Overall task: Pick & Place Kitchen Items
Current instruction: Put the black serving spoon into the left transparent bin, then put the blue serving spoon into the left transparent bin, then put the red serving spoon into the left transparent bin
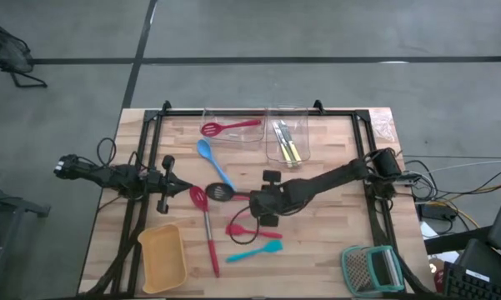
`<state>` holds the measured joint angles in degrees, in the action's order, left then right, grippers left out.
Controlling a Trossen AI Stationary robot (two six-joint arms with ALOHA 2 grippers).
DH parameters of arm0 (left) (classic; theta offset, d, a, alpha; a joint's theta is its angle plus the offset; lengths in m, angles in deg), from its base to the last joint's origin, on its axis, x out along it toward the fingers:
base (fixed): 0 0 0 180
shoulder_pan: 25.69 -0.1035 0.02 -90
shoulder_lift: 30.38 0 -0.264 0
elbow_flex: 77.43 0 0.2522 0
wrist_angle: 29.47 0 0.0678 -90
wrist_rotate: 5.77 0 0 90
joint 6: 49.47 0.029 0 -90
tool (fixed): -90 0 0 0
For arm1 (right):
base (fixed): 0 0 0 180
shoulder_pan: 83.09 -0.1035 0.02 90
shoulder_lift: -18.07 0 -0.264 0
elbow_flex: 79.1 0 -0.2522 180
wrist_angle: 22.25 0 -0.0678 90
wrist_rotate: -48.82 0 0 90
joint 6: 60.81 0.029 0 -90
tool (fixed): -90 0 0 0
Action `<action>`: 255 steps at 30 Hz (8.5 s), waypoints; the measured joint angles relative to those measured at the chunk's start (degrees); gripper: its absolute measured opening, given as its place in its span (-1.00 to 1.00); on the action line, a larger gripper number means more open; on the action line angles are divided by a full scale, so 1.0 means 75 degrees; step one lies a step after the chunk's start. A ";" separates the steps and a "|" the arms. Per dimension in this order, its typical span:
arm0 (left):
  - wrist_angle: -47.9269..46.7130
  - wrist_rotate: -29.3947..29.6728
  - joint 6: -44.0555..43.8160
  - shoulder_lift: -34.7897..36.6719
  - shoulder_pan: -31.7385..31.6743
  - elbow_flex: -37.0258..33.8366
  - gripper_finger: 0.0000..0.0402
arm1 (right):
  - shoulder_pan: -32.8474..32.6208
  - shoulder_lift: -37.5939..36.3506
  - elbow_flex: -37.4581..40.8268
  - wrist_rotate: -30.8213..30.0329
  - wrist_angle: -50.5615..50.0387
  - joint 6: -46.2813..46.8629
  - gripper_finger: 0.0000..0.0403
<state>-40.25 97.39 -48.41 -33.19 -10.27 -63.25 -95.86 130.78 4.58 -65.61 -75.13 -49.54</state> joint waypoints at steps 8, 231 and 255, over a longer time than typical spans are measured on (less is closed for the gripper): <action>-0.0002 -0.0001 0.0002 0.0000 -0.0003 -0.0001 -0.94 | 0.0725 -0.0003 -0.1039 -0.0888 -0.0877 -0.1337 -0.56; -0.0002 -0.0002 0.0000 -0.0009 0.0000 0.0000 -0.94 | 0.3142 0.1449 -0.2361 0.1886 0.2581 -0.1712 0.16; -0.0002 -0.0002 0.0002 -0.0009 0.0000 0.0000 -0.94 | 0.1438 0.1483 -0.2041 0.1845 0.4451 0.0221 0.35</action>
<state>-40.26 97.38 -48.40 -33.25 -10.28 -63.25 -85.07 141.90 -10.72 -51.77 -41.75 -47.88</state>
